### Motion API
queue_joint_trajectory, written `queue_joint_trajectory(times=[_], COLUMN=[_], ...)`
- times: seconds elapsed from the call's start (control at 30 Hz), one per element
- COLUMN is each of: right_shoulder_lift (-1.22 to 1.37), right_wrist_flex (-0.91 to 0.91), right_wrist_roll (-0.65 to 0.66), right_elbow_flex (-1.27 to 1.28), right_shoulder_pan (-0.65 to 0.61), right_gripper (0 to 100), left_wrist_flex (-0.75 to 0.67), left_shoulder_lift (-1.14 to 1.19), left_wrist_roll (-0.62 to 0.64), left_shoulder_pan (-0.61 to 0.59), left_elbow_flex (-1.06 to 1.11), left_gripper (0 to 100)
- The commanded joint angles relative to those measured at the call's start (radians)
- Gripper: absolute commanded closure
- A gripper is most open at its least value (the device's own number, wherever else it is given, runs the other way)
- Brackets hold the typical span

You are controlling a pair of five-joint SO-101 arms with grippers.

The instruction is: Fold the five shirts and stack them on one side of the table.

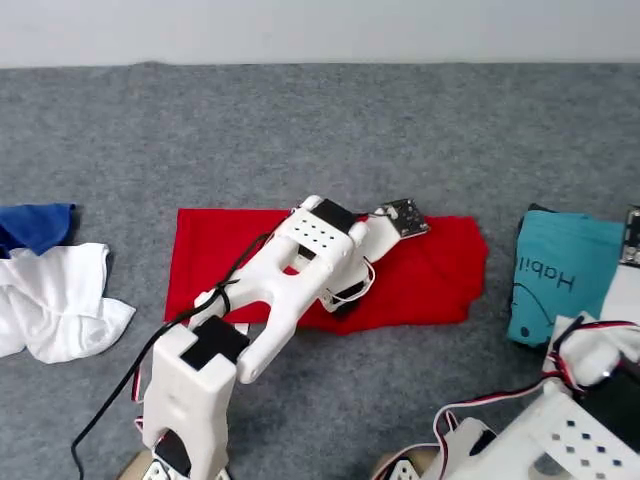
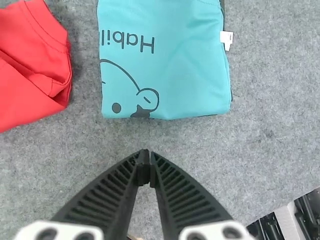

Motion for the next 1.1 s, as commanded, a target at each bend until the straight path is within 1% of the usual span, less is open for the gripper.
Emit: queue_joint_trajectory(times=[0.0,0.13,0.3,0.37,0.57,0.7,0.9,1.07], right_shoulder_lift=[-0.013,-0.013,-0.013,-0.013,-0.013,-0.013,-0.013,-0.013], right_wrist_flex=[0.035,0.035,0.035,0.035,0.035,0.035,0.035,0.035], right_wrist_roll=[-0.009,-0.012,-0.011,-0.011,-0.014,-0.014,-0.014,-0.014], right_elbow_flex=[-0.006,-0.006,-0.006,-0.006,0.012,0.037,0.037,0.037], right_shoulder_pan=[0.001,-0.001,-0.001,-0.001,-0.001,-0.001,-0.001,0.002], right_gripper=[98.4,98.4,98.4,98.4,98.4,98.5,98.5,98.6], left_wrist_flex=[0.075,0.13,0.135,0.095,-0.115,-0.213,-0.229,-0.229], left_shoulder_lift=[-0.11,-0.17,-0.183,-0.181,-0.149,-0.077,0.038,0.109], left_wrist_roll=[-0.014,-0.014,-0.009,0.002,0.137,0.173,0.175,0.175], left_shoulder_pan=[-0.002,0.029,0.087,0.098,0.1,0.101,0.129,0.193], left_elbow_flex=[-0.102,-0.202,-0.237,-0.222,-0.199,-0.199,-0.268,-0.341], left_gripper=[86,86,86,86,86,86,86,86])
